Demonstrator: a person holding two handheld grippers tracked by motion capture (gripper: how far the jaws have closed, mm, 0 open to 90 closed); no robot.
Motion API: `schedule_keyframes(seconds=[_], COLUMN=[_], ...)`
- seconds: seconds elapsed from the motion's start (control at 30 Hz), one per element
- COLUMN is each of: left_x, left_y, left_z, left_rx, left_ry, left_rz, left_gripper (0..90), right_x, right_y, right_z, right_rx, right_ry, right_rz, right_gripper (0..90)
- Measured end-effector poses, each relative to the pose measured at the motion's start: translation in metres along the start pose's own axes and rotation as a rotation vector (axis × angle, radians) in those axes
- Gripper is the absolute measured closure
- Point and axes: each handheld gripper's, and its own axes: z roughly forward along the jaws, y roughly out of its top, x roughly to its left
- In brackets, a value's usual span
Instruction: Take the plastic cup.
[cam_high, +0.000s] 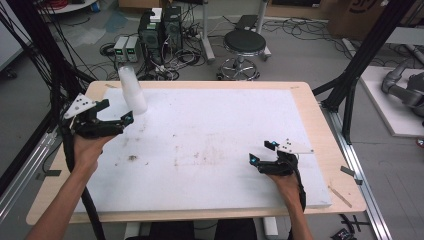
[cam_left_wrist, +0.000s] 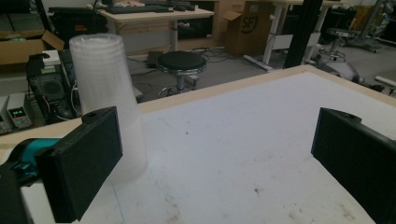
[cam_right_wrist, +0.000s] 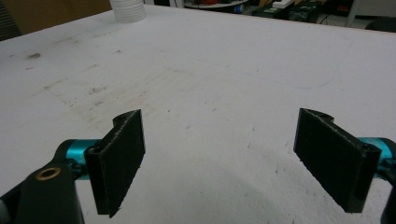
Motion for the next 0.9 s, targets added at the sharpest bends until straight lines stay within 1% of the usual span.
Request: schedule_keyframes(seconds=[0.07,0.1,0.13,0.17,0.2,0.23,0.27,0.3,0.53,0.6,0.7,0.8,0.83,0.9], left_x=[0.003,0.005,0.008,0.008,0.011,0.015,0.015,0.017,0.035,0.040,0.047,0.053,0.056,0.061], left_y=[0.009,0.014,0.021,0.021,0.025,0.033,0.033,0.037,0.063,0.070,0.082,0.093,0.096,0.099], left_z=[0.005,0.008,0.014,0.014,0.016,0.022,0.022,0.024,0.044,0.050,0.059,0.068,0.071,0.077], left_rx=[0.002,0.010,0.007,0.007,0.011,0.011,0.011,0.013,0.037,0.051,0.076,0.097,0.105,0.123], left_ry=[0.004,0.010,0.009,0.009,0.007,0.028,0.028,0.037,0.079,0.086,0.110,0.117,0.123,0.130], left_rz=[-0.002,0.001,-0.012,-0.012,-0.020,-0.015,-0.015,-0.013,-0.045,-0.052,-0.059,-0.070,-0.075,-0.084], left_gripper=[1.9,1.9,1.9,1.9,1.9,1.8,1.8,1.9,1.8,1.9,1.9,1.9,1.9,1.9], right_x=[0.000,0.000,0.000,0.000,0.000,0.000,0.000,0.000,0.000,0.000,0.000,0.000,0.001,0.000], right_y=[0.000,0.000,0.000,0.000,0.000,0.000,0.000,0.000,0.000,0.000,0.000,0.000,0.000,0.000], right_z=[0.000,0.000,0.000,0.000,0.000,0.000,0.000,0.000,0.001,0.001,0.001,0.001,0.000,0.000], right_rx=[-0.001,-0.001,-0.001,-0.001,0.000,-0.001,0.000,0.000,0.003,0.005,0.006,0.003,0.004,0.001], right_ry=[0.000,0.001,0.002,0.002,0.003,0.004,0.002,0.003,-0.002,-0.003,-0.002,-0.006,-0.004,-0.004], right_rz=[-0.001,-0.001,0.001,0.001,0.000,-0.002,-0.003,-0.003,-0.002,0.000,-0.004,-0.007,0.001,0.000], right_gripper=[16.6,16.6,16.6,16.6,16.6,16.6,16.5,16.6,16.6,16.6,16.6,16.6,16.6,16.6])
